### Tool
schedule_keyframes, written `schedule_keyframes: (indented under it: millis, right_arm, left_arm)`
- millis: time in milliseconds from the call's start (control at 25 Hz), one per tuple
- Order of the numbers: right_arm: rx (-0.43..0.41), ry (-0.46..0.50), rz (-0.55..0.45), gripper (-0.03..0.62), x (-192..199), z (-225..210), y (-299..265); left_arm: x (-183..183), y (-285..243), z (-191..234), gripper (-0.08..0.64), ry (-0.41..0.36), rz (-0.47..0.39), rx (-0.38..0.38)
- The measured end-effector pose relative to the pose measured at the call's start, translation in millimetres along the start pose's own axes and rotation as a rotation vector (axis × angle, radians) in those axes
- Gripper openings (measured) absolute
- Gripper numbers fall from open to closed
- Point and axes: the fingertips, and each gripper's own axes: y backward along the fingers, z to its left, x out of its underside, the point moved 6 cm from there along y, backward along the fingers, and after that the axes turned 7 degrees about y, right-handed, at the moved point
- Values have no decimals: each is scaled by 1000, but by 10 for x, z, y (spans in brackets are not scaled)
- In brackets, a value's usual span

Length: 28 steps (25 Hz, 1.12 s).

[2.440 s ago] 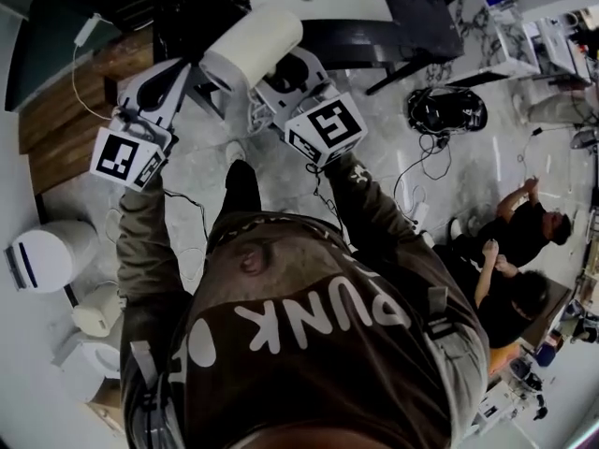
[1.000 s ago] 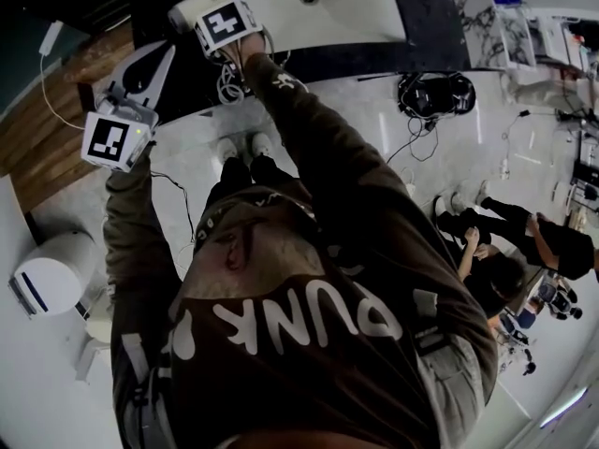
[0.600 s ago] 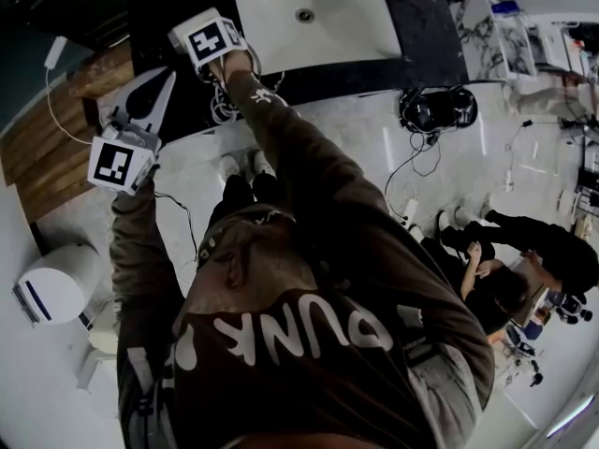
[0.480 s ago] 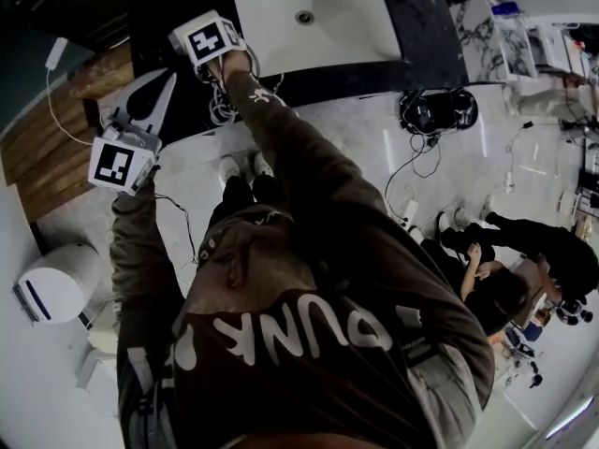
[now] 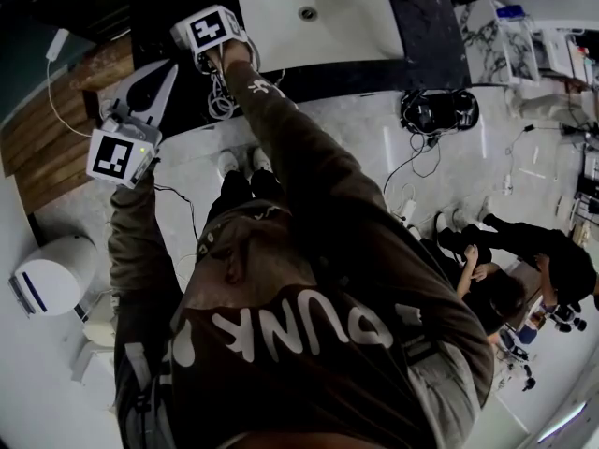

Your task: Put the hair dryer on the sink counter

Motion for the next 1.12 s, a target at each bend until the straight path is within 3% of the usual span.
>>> schedule_keyframes:
  millis: [320,600,760,960,1120]
  right_arm:
    - [-32,6,-63,293,-9,-22,90]
    - [-83,63,-241,331,-77,13,558]
    - [-113,151,-456,320,-180,95,1133]
    - [-158,447,-876,247,-166,461,2002]
    - [-165,609,-1133,183,33,700,2568]
  left_arm:
    - [-44,-9,17,-6,-8,-2,-3]
    - [-80,-14,41,-6,-12,-8,-6]
    - [-108,-4,69,-6,-20,-6,-12]
    - [-226,52,78,-6,-34,-13,-25]
    - [-431,148,39,-6,-36,-27,-31]
